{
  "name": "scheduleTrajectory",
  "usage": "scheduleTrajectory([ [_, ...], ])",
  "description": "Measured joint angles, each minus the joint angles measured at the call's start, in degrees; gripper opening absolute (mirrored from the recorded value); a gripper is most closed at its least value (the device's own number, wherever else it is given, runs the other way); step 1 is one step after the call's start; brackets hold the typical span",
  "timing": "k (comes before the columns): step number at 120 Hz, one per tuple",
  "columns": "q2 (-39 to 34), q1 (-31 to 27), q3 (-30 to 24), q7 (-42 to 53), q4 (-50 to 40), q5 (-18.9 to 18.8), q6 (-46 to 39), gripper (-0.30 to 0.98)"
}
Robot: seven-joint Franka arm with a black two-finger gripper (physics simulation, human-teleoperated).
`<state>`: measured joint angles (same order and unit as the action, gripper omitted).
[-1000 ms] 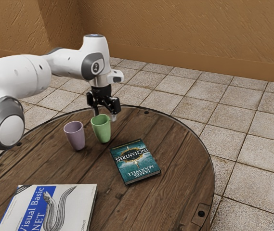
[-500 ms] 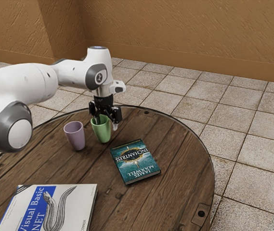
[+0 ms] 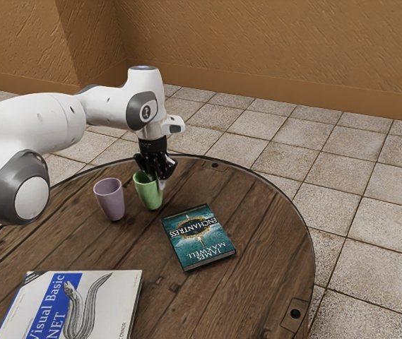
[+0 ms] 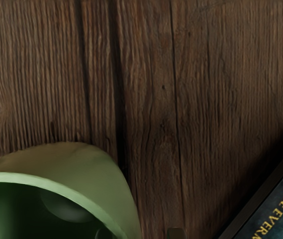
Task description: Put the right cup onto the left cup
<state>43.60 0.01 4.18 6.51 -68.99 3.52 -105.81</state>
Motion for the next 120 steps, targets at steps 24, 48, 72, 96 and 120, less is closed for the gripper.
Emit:
scheduleTrajectory([
  [24,0.01,0.06,0.04,-0.04,0.02,-0.01,-0.03,-0.06],
  [48,-2.25,0.35,0.69,-0.12,-0.69,-0.31,-0.07,-0.08],
  [72,-9.66,1.70,1.86,-0.24,-3.19,-0.78,0.42,-0.09],
  [96,-17.79,2.21,2.97,-0.36,-10.57,-0.93,0.20,-0.10],
  [120,-24.25,1.24,3.23,-0.55,-18.28,-0.97,-1.13,-0.10],
])
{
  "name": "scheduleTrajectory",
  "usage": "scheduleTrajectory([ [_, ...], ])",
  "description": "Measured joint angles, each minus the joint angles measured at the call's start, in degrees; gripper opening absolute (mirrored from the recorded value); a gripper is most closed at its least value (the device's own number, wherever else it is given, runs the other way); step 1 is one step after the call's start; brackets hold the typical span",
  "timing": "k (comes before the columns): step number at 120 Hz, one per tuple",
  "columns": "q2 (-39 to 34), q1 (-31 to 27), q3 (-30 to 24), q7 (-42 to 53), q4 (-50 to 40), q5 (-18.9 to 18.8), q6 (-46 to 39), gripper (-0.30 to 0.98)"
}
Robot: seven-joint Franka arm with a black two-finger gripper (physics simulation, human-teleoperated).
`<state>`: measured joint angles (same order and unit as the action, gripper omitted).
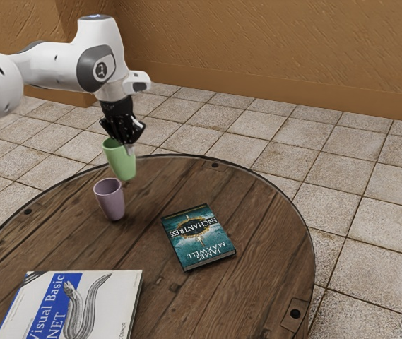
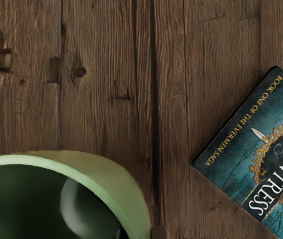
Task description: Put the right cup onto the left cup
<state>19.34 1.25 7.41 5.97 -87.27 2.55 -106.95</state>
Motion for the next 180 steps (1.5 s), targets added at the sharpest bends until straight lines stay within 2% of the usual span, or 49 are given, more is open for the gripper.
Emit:
scheduleTrajectory([
  [57,-2.14,-4.44,-0.04,-0.20,-3.87,-0.13,-2.00,-0.10],
  [180,0.57,-5.46,-0.39,-0.70,-6.24,0.00,-5.81,-0.10],
])
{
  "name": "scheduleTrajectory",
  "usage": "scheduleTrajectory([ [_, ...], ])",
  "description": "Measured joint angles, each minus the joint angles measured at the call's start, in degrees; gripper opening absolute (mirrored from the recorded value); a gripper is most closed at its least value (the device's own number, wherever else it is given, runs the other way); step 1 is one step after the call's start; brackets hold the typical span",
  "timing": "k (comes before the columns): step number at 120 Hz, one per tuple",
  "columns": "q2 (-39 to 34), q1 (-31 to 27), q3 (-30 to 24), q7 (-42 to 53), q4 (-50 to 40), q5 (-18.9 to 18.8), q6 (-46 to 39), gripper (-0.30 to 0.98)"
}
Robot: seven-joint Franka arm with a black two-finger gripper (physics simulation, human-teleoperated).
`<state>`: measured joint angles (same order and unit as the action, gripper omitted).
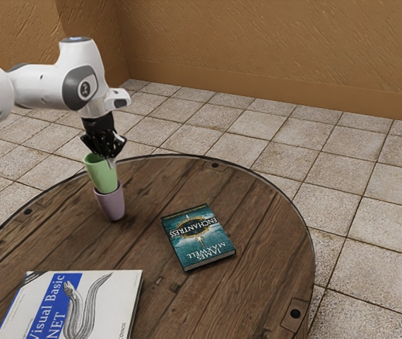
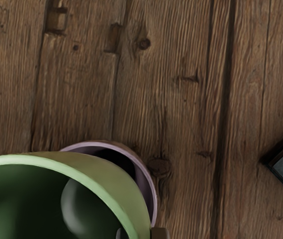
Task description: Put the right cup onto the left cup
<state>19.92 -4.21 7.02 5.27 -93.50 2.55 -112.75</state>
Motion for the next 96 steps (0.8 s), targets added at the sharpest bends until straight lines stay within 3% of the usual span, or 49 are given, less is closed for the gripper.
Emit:
scheduleTrajectory([
  [27,1.58,0.09,-0.06,-0.19,0.01,0.14,-0.34,-0.09],
  [58,-1.08,0.70,-0.09,-0.04,-0.07,0.74,-0.07,0.40],
  [96,-15.11,2.61,-0.81,0.24,1.04,0.39,9.55,0.60],
])
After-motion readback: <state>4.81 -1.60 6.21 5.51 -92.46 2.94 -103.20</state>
